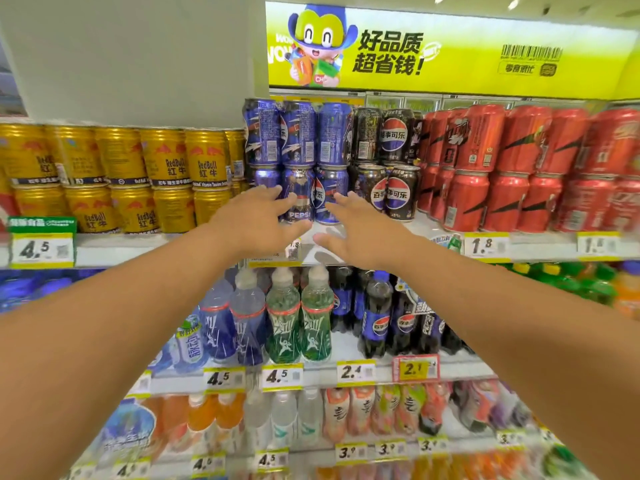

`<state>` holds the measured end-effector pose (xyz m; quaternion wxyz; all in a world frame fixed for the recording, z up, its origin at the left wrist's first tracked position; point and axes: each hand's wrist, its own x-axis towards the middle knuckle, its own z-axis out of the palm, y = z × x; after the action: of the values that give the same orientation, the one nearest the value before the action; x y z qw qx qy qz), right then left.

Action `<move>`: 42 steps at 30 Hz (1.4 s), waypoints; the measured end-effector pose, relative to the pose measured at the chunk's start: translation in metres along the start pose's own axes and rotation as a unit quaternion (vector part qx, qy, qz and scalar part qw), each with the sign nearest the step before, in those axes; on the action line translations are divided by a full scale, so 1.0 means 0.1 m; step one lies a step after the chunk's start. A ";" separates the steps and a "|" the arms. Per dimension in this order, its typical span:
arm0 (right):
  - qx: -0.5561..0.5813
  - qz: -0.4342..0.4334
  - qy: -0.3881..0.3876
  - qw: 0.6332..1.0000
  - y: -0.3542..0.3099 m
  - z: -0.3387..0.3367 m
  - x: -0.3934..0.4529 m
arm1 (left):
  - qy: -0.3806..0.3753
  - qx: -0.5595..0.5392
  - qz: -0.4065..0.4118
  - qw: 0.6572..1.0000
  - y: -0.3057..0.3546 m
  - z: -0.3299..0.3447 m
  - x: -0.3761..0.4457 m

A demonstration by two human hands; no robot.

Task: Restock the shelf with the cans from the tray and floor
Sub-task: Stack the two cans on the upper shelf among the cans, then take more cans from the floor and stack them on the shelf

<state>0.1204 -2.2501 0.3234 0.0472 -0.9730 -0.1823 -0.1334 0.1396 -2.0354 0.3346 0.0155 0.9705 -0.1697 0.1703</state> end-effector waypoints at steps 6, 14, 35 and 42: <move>-0.045 -0.021 0.014 0.999 -0.09 0.05 -0.38 | -0.003 0.004 0.002 1.000 0.10 0.08 -0.42; -0.087 -0.068 0.047 0.993 -0.16 0.46 -1.08 | 0.020 0.037 0.004 0.999 0.46 0.40 -1.20; 0.012 -0.044 -0.074 0.996 -0.49 3.55 -2.40 | -0.086 0.013 -0.080 0.993 0.48 3.18 -3.12; 0.012 -0.073 -0.088 0.993 -0.74 4.97 -2.78 | -0.106 -0.053 -0.057 0.991 0.33 4.58 -4.02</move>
<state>-0.0357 -2.2068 -0.2277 0.0329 -0.9644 -0.2579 -0.0484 -0.0780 -1.9765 -0.2330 0.0584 0.9890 -0.1237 0.0565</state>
